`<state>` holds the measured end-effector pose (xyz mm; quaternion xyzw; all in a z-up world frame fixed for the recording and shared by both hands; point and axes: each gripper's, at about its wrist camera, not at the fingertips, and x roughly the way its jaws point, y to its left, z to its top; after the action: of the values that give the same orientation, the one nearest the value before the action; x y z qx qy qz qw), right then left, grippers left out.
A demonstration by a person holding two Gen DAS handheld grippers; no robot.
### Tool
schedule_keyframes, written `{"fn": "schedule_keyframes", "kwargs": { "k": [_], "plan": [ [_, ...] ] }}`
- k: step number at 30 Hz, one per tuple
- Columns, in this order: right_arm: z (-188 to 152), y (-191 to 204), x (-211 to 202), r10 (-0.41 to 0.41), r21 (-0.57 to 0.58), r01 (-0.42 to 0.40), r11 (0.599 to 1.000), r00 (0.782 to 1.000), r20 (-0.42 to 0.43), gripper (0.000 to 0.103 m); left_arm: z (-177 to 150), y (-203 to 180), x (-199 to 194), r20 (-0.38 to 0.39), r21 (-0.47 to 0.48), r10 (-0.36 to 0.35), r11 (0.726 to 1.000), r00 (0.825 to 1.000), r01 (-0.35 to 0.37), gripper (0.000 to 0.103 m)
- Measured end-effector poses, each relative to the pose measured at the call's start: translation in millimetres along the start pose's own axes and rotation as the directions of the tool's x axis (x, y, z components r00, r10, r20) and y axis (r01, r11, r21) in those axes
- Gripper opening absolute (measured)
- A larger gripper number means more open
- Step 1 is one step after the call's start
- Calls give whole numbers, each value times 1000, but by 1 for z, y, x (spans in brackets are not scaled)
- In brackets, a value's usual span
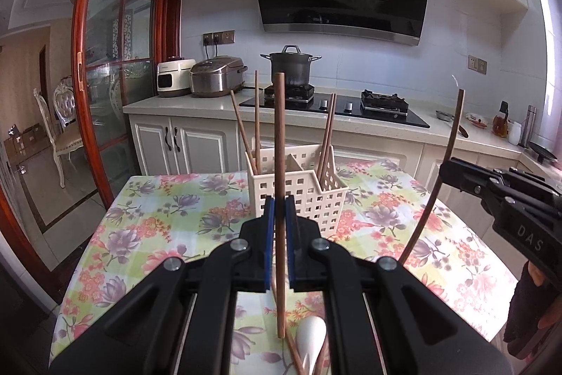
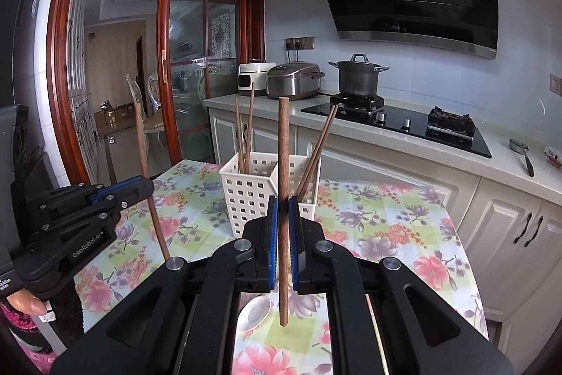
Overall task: Organize utensils
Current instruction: 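Lift both held chopsticks upright and carry them above the white caddy, then lower the chopsticks into the caddy and open both tools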
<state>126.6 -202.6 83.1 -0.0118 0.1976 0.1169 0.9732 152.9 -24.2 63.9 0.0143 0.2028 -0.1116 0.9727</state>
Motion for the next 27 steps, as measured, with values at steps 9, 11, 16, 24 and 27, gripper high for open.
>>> {"fn": "schedule_keyframes", "kwargs": {
  "k": [9,11,16,24,27],
  "plan": [
    [28,-11,18,25,32,-25,999,1000,4,6,33,3,10,12,-26,-27,999,1000,27,6],
    [36,-10,23,27,27,-27,999,1000,7,6,43,3,13,14,-26,-35,999,999,35,6],
    [61,-11,32,35,24,-36,999,999,19,6,76,3,24,17,-32,-49,998,999,49,6],
    [98,-16,57,32,19,-33,999,999,20,6,123,4,42,22,-30,-45,998,999,46,6],
    [109,-20,66,33,26,-34,999,999,21,6,134,6,48,28,-29,-33,999,999,34,6]
  ]
}}
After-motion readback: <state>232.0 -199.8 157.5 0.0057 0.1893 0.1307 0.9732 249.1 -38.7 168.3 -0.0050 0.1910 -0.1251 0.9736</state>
